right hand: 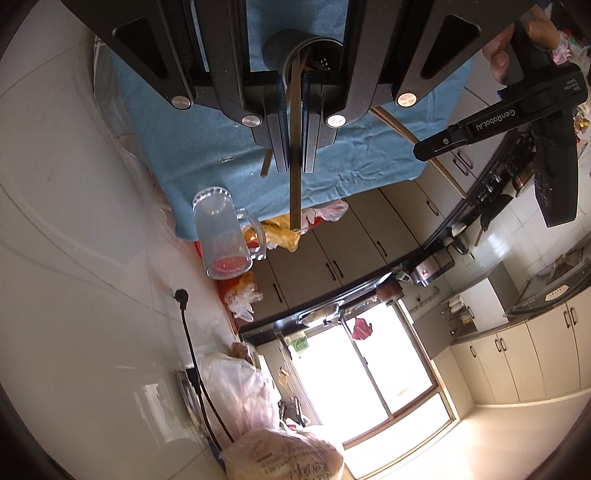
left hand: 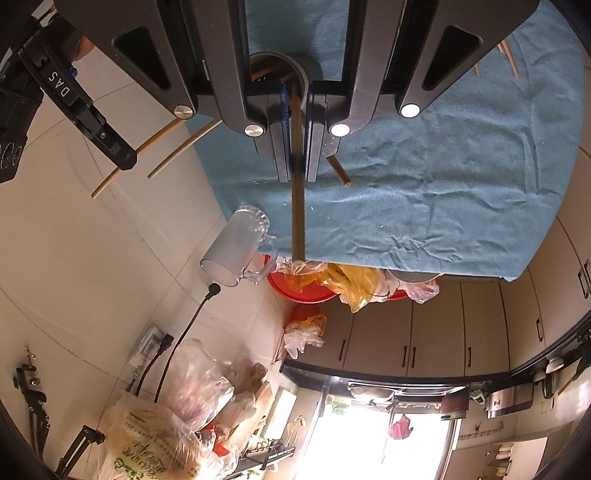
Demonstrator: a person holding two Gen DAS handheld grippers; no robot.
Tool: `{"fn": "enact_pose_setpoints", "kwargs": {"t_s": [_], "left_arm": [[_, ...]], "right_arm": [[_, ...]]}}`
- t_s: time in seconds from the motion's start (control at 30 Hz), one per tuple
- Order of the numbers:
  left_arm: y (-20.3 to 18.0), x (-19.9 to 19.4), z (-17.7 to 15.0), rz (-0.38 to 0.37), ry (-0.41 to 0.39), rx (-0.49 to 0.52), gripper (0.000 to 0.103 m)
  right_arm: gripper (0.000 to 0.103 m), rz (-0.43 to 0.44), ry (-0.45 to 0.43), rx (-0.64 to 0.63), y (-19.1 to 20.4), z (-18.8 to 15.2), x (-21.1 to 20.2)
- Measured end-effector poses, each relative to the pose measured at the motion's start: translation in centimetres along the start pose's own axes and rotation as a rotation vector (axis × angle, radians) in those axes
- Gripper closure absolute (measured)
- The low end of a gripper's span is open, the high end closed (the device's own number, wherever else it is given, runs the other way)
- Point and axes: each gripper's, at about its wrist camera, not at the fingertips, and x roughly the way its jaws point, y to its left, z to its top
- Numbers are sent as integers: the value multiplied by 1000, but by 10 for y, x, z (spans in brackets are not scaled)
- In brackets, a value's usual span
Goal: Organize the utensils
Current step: 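Drop the chopstick into the holder from the left tool while the right tool drops its own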
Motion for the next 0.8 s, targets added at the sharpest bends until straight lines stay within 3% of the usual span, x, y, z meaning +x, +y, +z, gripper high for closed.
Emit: {"fn": "enact_pose_setpoints", "kwargs": {"t_s": [0.37,0.53,0.67,0.8], "left_arm": [[4,-12,0,-13,-23,-6,94],[9,-34,-6,-13,-58,-15,79],[20,-61,-17,8,-91,-9,76],[39,-87,-40,36,-107,-17,72]], "right_arm": [[95,-3,-21,1,3,6,-8],[93,-8,-46,-4,6,1,-23],[83,-7,-57,-25,13,-16,-39],[82,24,-25,-48,25,-41,-45]]}}
